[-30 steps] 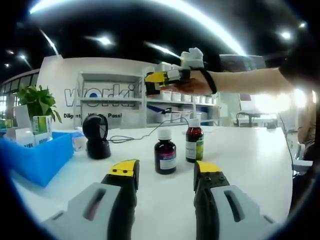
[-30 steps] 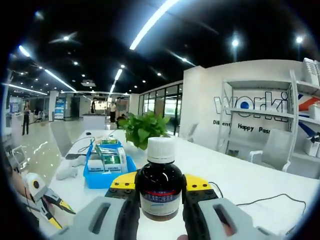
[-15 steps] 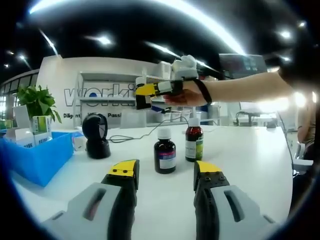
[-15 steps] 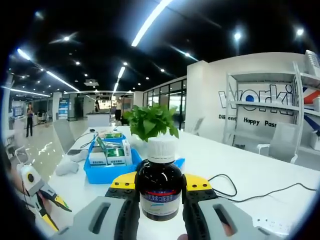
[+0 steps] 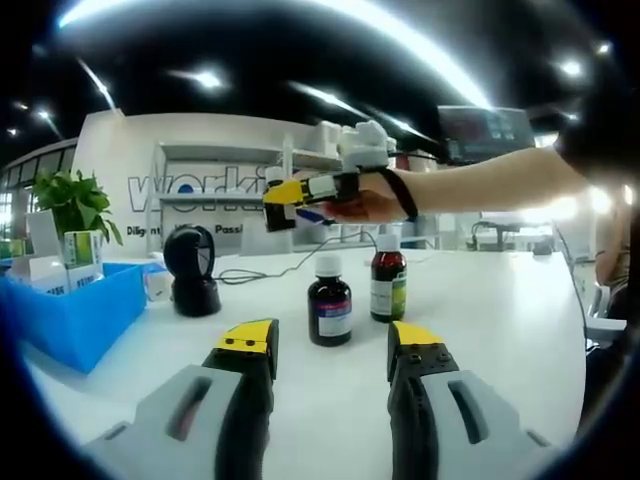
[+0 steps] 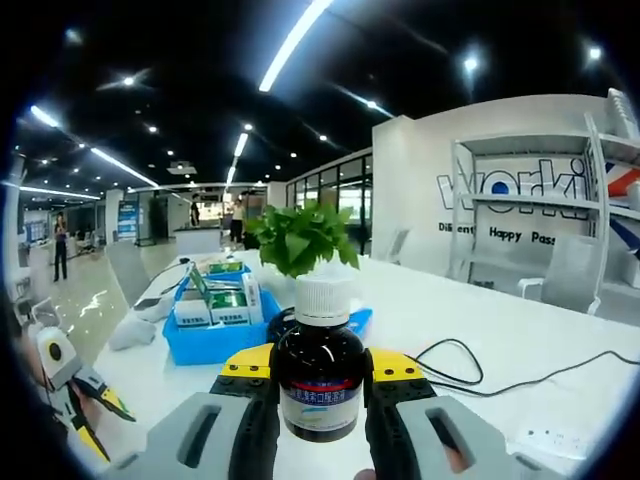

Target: Rotate the medicine bottle to make it face forward pick up the medicine bottle inspect the drug traceability code place the medicine on the table

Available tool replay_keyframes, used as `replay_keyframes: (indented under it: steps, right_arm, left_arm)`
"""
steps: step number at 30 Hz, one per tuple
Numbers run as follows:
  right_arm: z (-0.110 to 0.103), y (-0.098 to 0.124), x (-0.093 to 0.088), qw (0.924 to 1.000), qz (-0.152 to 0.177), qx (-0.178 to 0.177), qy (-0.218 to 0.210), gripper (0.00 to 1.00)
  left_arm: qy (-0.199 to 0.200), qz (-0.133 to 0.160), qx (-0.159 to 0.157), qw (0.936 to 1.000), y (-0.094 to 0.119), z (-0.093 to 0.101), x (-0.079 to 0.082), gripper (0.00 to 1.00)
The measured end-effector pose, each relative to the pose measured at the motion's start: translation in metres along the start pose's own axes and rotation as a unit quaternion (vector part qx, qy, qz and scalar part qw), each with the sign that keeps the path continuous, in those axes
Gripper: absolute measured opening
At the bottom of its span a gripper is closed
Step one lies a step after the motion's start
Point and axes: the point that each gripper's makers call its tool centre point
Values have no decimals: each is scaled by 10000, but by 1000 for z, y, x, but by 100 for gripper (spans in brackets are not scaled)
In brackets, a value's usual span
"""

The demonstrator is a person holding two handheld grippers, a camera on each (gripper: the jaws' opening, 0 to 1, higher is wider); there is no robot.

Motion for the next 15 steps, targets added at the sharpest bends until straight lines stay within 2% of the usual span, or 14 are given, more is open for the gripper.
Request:
replay_keyframes:
  steps: [7,15]
  right_arm:
    - [-4,-7,-7,10000,-48,44,39,28]
    - [-6,-12,-7,10000,-32,91,18,28]
  left_arm:
    - [15,7,10,10000,0,-1,0,34]
    - [16,19,6,10000,1,-1,1,34]
Point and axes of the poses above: the point that each gripper's makers call its tool centre point, and the gripper's own axes: y roughly backward along the fingers, z roughly to its right, x roughly out of its top
